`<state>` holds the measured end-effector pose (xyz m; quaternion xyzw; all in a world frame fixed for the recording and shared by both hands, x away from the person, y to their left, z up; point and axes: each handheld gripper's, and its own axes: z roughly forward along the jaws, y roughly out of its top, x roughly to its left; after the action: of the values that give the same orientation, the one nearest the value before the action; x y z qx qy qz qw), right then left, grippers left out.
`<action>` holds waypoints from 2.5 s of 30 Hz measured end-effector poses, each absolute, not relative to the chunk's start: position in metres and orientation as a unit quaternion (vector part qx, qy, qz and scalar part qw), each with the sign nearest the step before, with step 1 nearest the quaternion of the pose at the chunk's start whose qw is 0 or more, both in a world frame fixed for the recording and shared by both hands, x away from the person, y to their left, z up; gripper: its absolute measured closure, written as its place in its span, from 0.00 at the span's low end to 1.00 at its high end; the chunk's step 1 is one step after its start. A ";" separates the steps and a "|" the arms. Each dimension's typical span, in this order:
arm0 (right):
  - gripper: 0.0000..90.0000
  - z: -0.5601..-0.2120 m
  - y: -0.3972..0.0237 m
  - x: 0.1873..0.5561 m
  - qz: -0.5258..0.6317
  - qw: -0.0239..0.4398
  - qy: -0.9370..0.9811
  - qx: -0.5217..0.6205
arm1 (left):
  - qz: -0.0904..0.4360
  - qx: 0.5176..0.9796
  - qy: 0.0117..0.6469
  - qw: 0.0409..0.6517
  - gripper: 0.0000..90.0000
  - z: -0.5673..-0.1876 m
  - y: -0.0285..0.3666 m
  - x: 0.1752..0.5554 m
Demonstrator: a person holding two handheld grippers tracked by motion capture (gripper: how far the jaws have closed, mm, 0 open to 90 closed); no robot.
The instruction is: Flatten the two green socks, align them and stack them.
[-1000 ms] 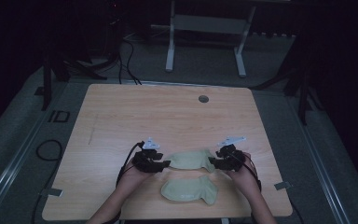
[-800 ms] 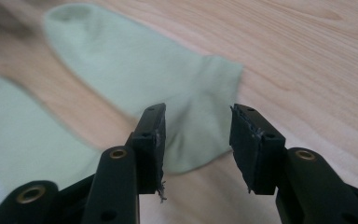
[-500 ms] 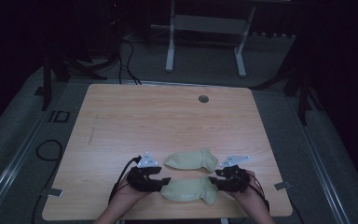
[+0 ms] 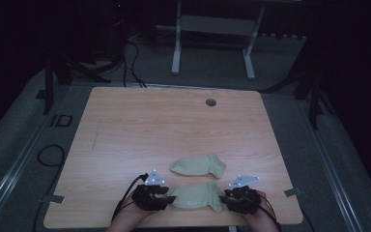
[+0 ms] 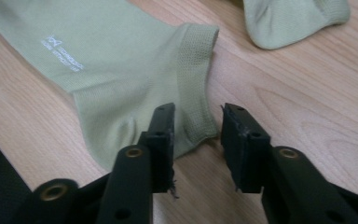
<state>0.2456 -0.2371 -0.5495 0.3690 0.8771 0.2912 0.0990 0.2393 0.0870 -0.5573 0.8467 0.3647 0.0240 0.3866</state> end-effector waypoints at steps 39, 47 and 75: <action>0.92 -0.501 -0.239 0.246 0.340 0.113 0.866 0.350 | 0.065 0.835 0.365 0.407 0.99 -0.527 0.089 0.237; 0.92 -0.481 -0.241 0.264 0.354 0.123 0.858 0.350 | 0.073 0.831 0.366 0.413 0.99 -0.510 0.091 0.255; 0.92 -0.471 -0.248 0.349 0.344 0.126 0.838 0.405 | 0.074 0.834 0.376 0.397 0.99 -0.507 0.076 0.327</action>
<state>0.3491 -0.2478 -0.4707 0.4051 0.8376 0.3444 0.1256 0.3270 0.0756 -0.5067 0.8340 0.3757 0.0743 0.3971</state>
